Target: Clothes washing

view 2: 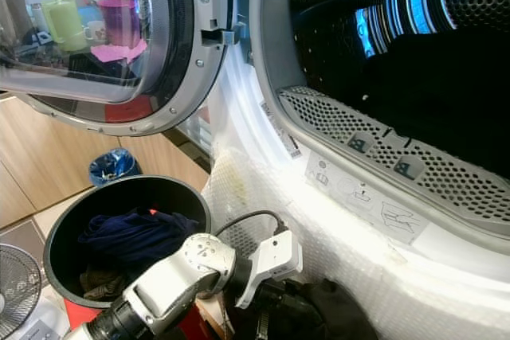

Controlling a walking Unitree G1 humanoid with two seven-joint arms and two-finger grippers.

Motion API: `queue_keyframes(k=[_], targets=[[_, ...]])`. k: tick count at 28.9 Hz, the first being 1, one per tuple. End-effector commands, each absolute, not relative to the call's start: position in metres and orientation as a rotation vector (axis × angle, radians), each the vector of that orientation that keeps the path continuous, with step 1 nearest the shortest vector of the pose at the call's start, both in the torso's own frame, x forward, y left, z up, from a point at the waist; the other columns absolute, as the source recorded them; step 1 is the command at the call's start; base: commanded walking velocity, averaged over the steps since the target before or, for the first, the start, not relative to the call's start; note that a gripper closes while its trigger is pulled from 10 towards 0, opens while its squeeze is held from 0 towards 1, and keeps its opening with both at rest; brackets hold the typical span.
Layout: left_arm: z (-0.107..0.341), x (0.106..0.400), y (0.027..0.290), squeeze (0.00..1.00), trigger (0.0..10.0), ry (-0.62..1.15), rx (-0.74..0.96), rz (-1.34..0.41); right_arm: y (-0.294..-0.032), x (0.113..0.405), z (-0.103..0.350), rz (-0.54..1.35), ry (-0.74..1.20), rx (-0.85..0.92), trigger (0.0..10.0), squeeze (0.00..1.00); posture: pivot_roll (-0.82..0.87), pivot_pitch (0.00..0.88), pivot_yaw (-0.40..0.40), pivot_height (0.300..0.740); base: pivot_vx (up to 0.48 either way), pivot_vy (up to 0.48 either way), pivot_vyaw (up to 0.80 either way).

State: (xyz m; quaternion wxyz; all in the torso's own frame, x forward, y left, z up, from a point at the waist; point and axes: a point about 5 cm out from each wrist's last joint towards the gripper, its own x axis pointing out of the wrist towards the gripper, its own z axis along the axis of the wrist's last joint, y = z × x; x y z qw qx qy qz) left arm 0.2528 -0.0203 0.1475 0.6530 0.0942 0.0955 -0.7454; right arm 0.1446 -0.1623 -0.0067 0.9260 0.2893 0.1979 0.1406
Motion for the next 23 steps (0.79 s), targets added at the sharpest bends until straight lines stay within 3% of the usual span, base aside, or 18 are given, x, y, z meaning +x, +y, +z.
queue_keyframes(k=[1, 23], targets=[[0.157, 0.255, -0.024, 0.0, 0.0, 0.175, 0.217, -1.703, -0.163, 0.143, -0.004, 0.279, 0.376, 0.636, 0.0, 0.0, 0.21, 0.045, -0.061, 0.74, 0.0, 0.0, 0.0], [0.161, 0.249, -0.028, 0.0, 0.0, 0.172, 0.199, -1.741, -0.144, 0.144, 0.009, 0.498, 0.288, 0.797, 0.0, 0.0, 0.22, 0.053, -0.061, 0.74, 0.0, 0.0, 0.0]])
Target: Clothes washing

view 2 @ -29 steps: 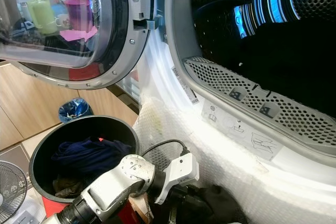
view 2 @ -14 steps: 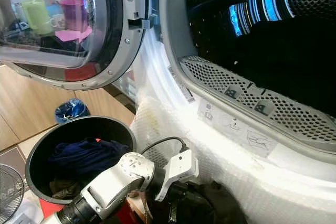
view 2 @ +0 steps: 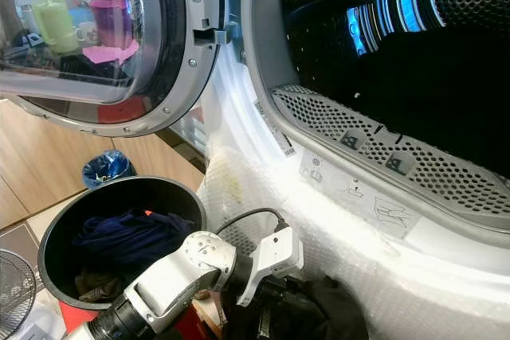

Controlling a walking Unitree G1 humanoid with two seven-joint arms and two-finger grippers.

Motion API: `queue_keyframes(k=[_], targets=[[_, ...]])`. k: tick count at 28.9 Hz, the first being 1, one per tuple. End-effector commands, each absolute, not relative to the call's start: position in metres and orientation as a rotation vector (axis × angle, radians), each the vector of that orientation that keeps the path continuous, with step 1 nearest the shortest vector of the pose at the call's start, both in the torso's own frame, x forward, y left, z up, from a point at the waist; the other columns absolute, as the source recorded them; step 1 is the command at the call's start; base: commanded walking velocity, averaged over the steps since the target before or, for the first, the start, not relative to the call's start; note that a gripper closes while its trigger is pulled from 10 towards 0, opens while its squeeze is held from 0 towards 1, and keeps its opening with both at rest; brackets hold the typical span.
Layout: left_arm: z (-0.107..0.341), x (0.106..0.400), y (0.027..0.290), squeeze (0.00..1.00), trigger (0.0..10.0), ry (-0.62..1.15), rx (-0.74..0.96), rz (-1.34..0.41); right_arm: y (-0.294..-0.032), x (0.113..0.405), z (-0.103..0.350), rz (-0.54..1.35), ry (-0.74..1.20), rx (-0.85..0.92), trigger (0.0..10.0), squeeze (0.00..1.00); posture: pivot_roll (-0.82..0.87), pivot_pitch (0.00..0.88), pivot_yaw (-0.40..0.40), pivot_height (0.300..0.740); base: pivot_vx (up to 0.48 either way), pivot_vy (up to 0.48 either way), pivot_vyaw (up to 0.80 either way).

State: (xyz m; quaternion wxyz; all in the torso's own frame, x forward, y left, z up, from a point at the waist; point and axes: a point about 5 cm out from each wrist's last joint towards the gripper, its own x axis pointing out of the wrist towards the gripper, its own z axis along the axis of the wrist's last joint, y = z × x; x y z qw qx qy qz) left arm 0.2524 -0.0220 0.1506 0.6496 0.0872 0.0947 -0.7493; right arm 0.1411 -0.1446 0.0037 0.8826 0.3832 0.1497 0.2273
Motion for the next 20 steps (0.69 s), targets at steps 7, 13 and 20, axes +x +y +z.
queue_keyframes(k=[7, 13, 20], targets=[[0.162, 0.247, -0.029, 0.0, 0.0, 0.175, 0.193, -1.75, -0.151, 0.148, 0.004, 0.473, 0.314, 0.714, 0.0, 0.0, 0.22, 0.057, -0.062, 0.74, 0.0, 0.0, 0.0], [0.163, 0.244, -0.031, 0.0, 0.0, 0.176, 0.178, -1.767, -0.161, 0.164, -0.002, 0.396, 0.331, 0.644, 0.0, 0.0, 0.23, 0.06, -0.06, 0.74, 0.0, 0.0, 0.0], [0.163, 0.243, -0.031, 0.0, 0.0, 0.177, 0.18, -1.769, -0.158, 0.173, -0.009, 0.417, 0.363, 0.563, 0.0, 0.0, 0.23, 0.059, -0.059, 0.74, 0.0, 0.0, 0.0]])
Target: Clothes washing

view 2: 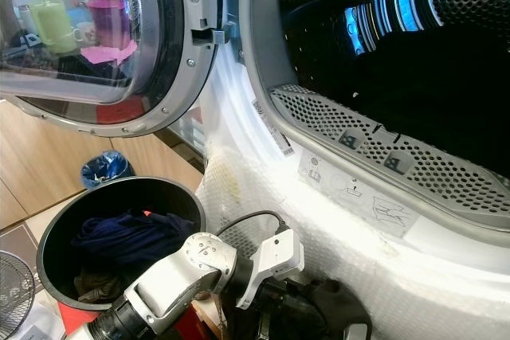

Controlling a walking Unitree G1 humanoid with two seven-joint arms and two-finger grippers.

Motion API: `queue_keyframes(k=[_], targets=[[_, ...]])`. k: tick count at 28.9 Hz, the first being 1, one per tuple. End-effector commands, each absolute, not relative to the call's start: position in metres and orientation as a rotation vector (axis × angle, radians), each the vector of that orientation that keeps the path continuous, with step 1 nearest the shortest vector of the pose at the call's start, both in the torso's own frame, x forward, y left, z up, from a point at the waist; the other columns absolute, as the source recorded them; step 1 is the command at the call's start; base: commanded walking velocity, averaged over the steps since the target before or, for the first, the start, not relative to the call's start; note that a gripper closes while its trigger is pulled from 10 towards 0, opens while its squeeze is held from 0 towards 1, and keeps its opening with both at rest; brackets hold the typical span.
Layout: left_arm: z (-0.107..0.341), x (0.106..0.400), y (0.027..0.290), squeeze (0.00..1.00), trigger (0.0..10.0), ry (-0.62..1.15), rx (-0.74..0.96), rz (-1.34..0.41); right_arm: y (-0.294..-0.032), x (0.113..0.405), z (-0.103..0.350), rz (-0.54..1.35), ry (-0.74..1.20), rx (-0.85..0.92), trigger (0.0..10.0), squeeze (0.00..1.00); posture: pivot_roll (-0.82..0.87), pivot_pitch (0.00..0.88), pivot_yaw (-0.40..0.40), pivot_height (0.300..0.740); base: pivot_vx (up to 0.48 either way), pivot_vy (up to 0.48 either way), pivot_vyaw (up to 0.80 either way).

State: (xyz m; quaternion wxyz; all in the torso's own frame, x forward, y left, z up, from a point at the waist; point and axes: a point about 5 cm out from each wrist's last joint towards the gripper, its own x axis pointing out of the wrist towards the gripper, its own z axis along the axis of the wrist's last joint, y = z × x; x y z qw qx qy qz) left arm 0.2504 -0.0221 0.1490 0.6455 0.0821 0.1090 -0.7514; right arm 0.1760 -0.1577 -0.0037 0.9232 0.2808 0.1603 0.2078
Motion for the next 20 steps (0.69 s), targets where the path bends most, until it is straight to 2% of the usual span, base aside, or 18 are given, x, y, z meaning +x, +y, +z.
queue_keyframes(k=[1, 7, 16, 17, 18, 19, 20], targets=[[0.163, 0.243, -0.03, 0.0, 0.0, 0.177, 0.182, -1.768, -0.157, 0.173, -0.009, 0.411, 0.358, 0.576, 0.0, 0.0, 0.24, 0.057, -0.06, 0.74, 0.0, 0.0, 0.0], [0.163, 0.245, -0.029, 0.0, 0.0, 0.179, 0.184, -1.763, -0.16, 0.168, -0.012, 0.407, 0.355, 0.572, 0.0, 0.0, 0.23, 0.054, -0.054, 0.74, 0.0, 0.0, 0.0], [0.163, 0.245, -0.028, 0.0, 0.2, 0.16, 0.213, -1.756, -0.155, 0.174, 0.008, 0.491, 0.22, 0.657, 0.0, 0.0, 0.24, 0.055, -0.045, 0.74, 0.0, 0.0, 0.0], [0.165, 0.243, -0.027, 0.0, 3.6, 0.146, 0.216, -1.758, -0.153, 0.175, 0.012, 0.512, 0.203, 0.664, 0.0, 0.0, 0.25, 0.056, -0.04, 0.74, 0.0, 0.0, 0.0], [0.166, 0.242, -0.027, 0.0, 7.9, 0.137, 0.212, -1.763, -0.152, 0.176, 0.015, 0.524, 0.187, 0.671, 0.0, 0.0, 0.25, 0.056, -0.038, 0.74, 0.0, 0.0, 0.0], [0.167, 0.24, -0.028, 0.0, 10.0, 0.133, 0.205, -1.772, -0.151, 0.177, 0.017, 0.531, 0.176, 0.676, 0.0, 0.0, 0.25, 0.057, -0.036, 0.74, 0.0, 0.0, 0.0], [0.168, 0.239, -0.028, 0.0, 10.0, 0.133, 0.192, -1.781, -0.15, 0.178, 0.019, 0.536, 0.166, 0.683, 0.0, 0.0, 0.25, 0.057, -0.034, 0.74, 0.0, 0.0, 0.0]])
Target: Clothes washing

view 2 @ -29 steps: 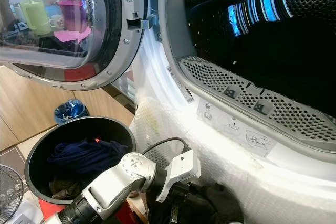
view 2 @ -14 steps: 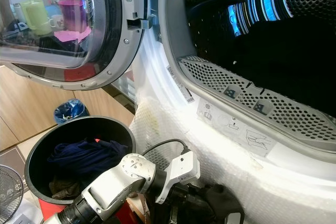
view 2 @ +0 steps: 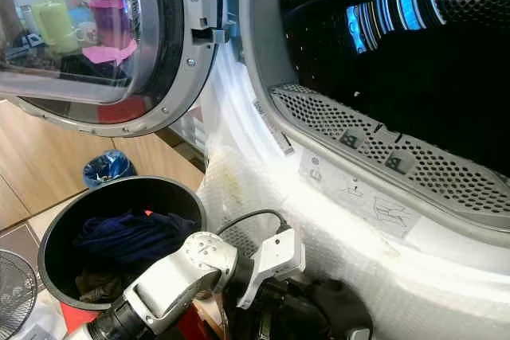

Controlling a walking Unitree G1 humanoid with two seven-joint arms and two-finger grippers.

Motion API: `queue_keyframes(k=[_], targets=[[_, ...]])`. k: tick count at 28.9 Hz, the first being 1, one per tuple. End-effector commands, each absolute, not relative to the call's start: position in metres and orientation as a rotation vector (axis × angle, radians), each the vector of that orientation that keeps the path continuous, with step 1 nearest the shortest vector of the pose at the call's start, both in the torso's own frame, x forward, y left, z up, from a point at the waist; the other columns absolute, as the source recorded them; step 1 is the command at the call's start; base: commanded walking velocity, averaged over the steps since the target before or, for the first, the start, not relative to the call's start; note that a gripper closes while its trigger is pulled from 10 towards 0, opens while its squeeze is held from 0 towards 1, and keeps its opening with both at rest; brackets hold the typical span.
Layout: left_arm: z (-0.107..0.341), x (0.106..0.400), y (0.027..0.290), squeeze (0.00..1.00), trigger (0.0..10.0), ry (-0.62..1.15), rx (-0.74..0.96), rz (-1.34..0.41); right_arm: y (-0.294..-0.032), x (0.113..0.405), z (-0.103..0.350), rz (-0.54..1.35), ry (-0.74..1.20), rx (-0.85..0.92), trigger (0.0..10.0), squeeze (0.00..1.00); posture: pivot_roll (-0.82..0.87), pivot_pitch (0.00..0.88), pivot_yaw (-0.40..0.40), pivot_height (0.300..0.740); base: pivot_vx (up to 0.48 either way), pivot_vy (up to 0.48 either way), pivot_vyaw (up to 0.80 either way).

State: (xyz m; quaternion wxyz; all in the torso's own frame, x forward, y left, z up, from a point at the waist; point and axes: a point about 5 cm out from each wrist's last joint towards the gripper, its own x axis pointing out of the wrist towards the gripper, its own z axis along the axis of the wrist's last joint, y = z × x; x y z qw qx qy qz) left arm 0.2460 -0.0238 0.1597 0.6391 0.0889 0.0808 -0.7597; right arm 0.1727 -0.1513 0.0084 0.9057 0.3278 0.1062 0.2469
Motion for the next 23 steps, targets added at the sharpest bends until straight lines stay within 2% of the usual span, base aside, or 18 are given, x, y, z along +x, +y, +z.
queue_keyframes(k=[1, 2, 3, 4, 8, 13, 18, 19, 20, 23], targets=[[0.169, 0.238, -0.028, 0.0, 10.0, 0.134, 0.184, -1.788, -0.15, 0.179, 0.019, 0.539, 0.159, 0.688, 0.0, 0.0, 0.25, 0.057, -0.034, 0.74, 0.0, 0.0, 0.0], [0.169, 0.238, -0.028, 0.0, 10.0, 0.134, 0.184, -1.788, -0.15, 0.179, 0.019, 0.539, 0.159, 0.688, 0.0, 0.0, 0.25, 0.057, -0.034, 0.74, 0.0, 0.0, 0.0], [0.17, 0.236, -0.028, 0.54, 10.0, 0.142, 0.164, -1.801, -0.149, 0.18, 0.021, 0.547, 0.152, 0.692, 0.0, 0.0, 0.25, 0.057, -0.034, 0.74, 0.0, 0.0, 0.0], [0.171, 0.235, -0.028, 1.0, 10.0, 0.147, 0.151, -1.809, -0.148, 0.18, 0.022, 0.551, 0.149, 0.691, 0.0, 0.0, 0.25, 0.056, -0.031, 0.74, 0.0, 0.0, 0.0], [0.174, 0.233, -0.025, 1.0, 10.0, 0.154, 0.139, -1.822, -0.147, 0.181, 0.024, 0.556, 0.136, 0.701, 0.0, 0.0, 0.25, 0.055, -0.027, 0.74, 0.0, 0.0, 0.0], [0.184, 0.233, 0.004, 1.0, 10.0, 0.182, 0.198, -1.862, -0.147, 0.178, 0.025, 0.561, 0.122, 0.72, 0.0, 0.0, 0.26, 0.058, -0.017, 0.74, 0.0, 0.0, 0.0], [0.183, 0.233, 0.015, 1.0, 10.0, 0.211, 0.257, -1.871, -0.147, 0.177, 0.025, 0.559, 0.12, 0.722, 0.0, 0.0, 0.26, 0.058, -0.017, 0.74, 0.0, 0.0, 0.0], [0.181, 0.232, 0.031, 1.0, 10.0, 0.255, 0.315, -1.875, -0.148, 0.178, 0.025, 0.557, 0.111, 0.728, 0.0, 0.0, 0.27, 0.059, -0.01, 0.74, 0.0, 0.0, 0.0], [0.181, 0.232, 0.031, 1.0, 10.0, 0.255, 0.315, -1.875, -0.148, 0.178, 0.025, 0.557, 0.111, 0.728, 0.0, 0.0, 0.27, 0.059, -0.01, 0.74, 0.0, 0.0, 0.0], [0.178, 0.236, 0.061, 1.0, 10.0, 0.331, 0.442, -1.817, -0.149, 0.179, 0.027, 0.56, 0.089, 0.744, 0.0, 0.0, 0.28, 0.059, -0.01, 0.74, 0.0, 0.0, 0.0]])
